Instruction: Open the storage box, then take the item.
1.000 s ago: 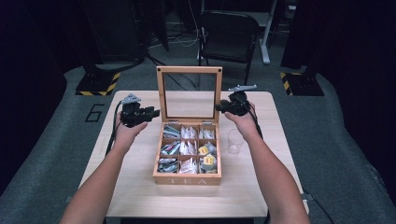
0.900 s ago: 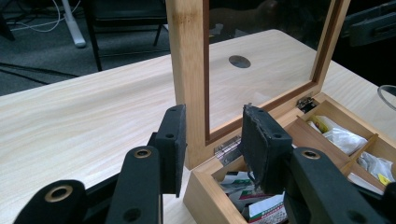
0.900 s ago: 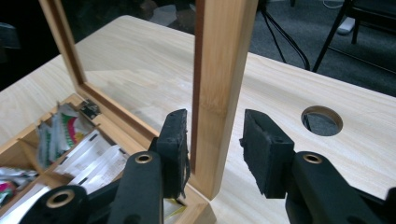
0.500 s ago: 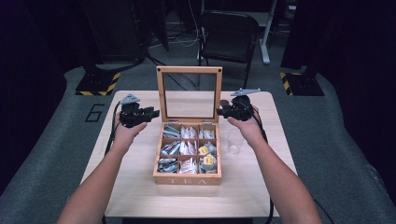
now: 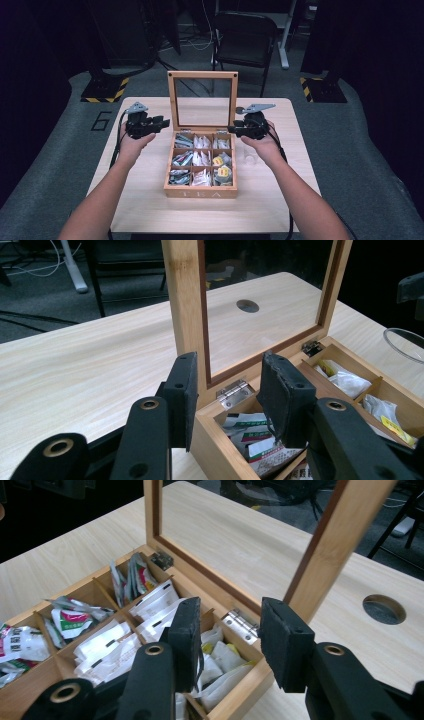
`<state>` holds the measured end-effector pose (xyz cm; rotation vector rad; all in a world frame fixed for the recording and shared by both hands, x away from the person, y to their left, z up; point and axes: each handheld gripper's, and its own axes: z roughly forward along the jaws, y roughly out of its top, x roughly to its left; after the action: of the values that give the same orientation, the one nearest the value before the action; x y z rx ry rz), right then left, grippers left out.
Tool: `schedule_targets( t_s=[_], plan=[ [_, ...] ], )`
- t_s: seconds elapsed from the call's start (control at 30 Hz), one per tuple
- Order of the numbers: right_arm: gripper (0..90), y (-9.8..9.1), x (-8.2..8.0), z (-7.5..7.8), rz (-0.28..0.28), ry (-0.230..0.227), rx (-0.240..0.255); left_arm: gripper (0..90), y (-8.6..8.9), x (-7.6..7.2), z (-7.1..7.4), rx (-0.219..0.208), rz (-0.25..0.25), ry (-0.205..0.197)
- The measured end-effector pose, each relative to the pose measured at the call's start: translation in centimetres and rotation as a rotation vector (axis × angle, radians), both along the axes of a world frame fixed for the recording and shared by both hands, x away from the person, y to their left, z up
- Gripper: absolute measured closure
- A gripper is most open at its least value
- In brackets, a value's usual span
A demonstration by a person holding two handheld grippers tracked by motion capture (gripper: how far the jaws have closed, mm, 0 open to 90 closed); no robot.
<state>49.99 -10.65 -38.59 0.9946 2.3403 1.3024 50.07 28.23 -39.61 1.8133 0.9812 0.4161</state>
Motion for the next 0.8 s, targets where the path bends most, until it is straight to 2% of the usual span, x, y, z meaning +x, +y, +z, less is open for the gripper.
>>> schedule_targets(
  t_s=[0.33, 0.43, 0.53, 0.67, 0.8],
  plan=[
    [57.4, 0.7, -1.6, -0.3, 0.018, -0.003, -0.001, 57.5, -0.1, -0.6, 0.4, 0.001, -0.004, -0.001],
    [53.0, 0.8, -2.3, -0.2, 0.024, -0.021, -0.005, 50.9, -0.2, -1.0, 0.5, -0.014, 0.005, -0.018],
    [47.4, 0.8, -2.8, -0.3, 0.016, -0.019, 0.002, 46.5, 0.0, -1.1, 0.3, -0.007, 0.002, 0.001],
    [44.0, 0.7, -3.3, -0.5, 0.018, -0.014, 0.013, 42.1, 0.2, -1.5, 0.2, 0.004, 0.013, -0.002],
    [43.0, 0.7, -3.5, -0.8, 0.029, -0.014, -0.002, 39.4, 0.4, -1.7, 0.2, 0.008, 0.011, 0.005]
  ],
)
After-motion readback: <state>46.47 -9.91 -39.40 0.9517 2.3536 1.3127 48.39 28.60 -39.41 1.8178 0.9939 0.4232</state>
